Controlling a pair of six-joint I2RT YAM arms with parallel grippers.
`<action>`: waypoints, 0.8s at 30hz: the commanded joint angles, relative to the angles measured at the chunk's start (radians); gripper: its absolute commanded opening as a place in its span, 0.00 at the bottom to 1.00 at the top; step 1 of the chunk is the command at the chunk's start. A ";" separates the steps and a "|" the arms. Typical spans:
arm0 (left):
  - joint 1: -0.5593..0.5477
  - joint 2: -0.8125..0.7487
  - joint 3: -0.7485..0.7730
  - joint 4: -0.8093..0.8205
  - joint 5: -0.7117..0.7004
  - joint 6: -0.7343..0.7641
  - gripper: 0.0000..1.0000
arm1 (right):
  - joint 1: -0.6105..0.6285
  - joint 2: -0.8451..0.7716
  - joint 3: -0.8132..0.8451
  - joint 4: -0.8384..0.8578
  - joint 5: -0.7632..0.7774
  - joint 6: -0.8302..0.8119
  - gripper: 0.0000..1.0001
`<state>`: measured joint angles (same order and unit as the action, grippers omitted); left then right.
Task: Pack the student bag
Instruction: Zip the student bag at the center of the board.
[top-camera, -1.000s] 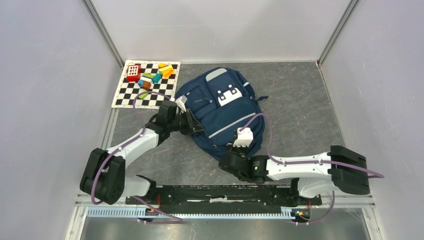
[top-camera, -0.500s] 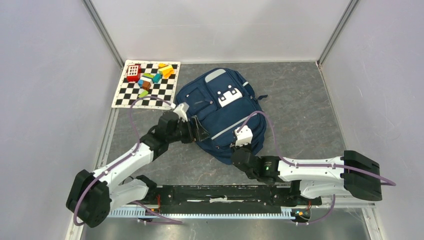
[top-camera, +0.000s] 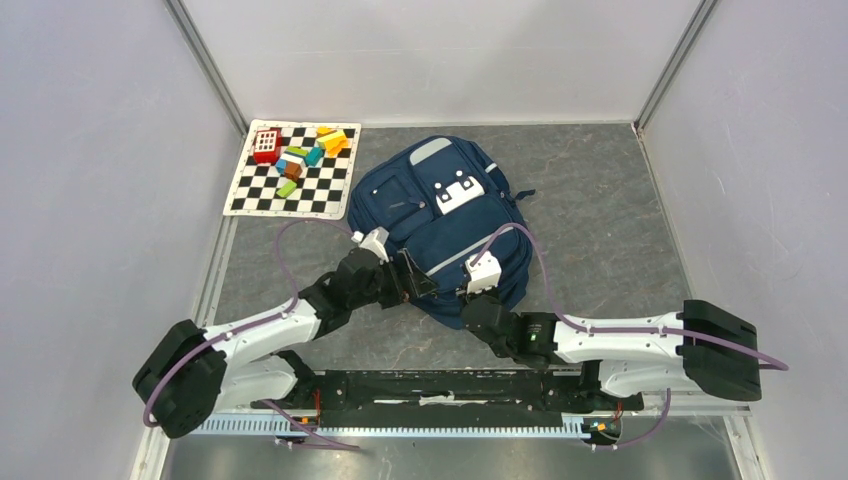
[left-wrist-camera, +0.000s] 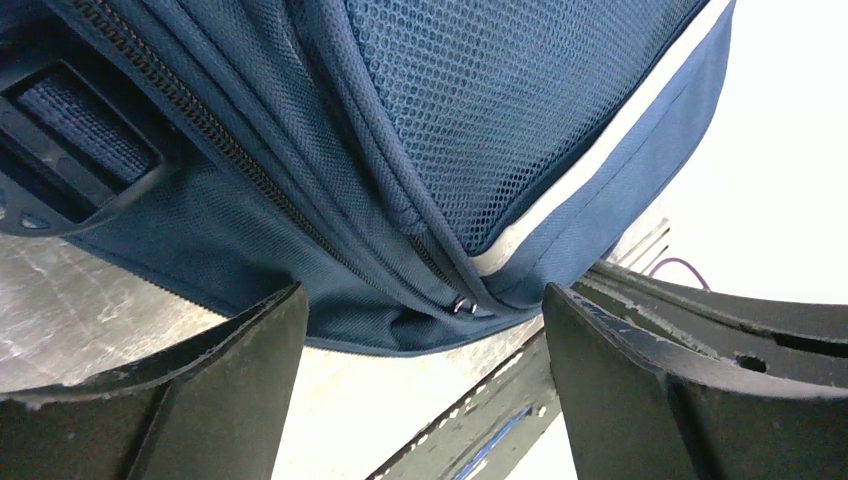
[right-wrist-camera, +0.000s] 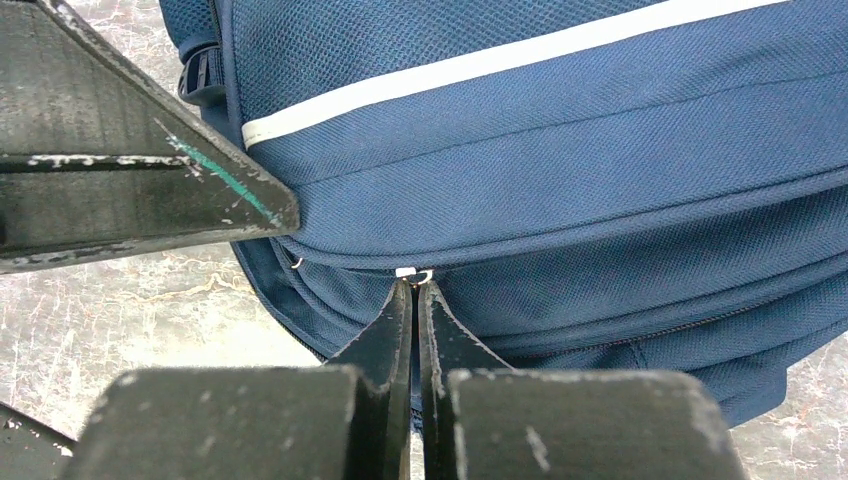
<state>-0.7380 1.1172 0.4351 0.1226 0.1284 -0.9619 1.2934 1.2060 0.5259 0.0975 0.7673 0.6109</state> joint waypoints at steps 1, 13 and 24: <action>-0.023 0.030 -0.019 0.199 -0.083 -0.111 0.90 | 0.003 0.008 -0.018 0.041 -0.052 -0.011 0.00; -0.026 0.114 -0.001 0.149 -0.192 -0.067 0.13 | -0.041 -0.006 0.007 -0.204 0.055 0.036 0.00; 0.105 -0.056 0.018 -0.115 -0.200 0.082 0.02 | -0.227 -0.082 0.014 -0.427 0.133 -0.092 0.00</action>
<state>-0.7315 1.1461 0.4522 0.1753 0.0551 -1.0126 1.1305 1.1255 0.5491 -0.0944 0.7727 0.6178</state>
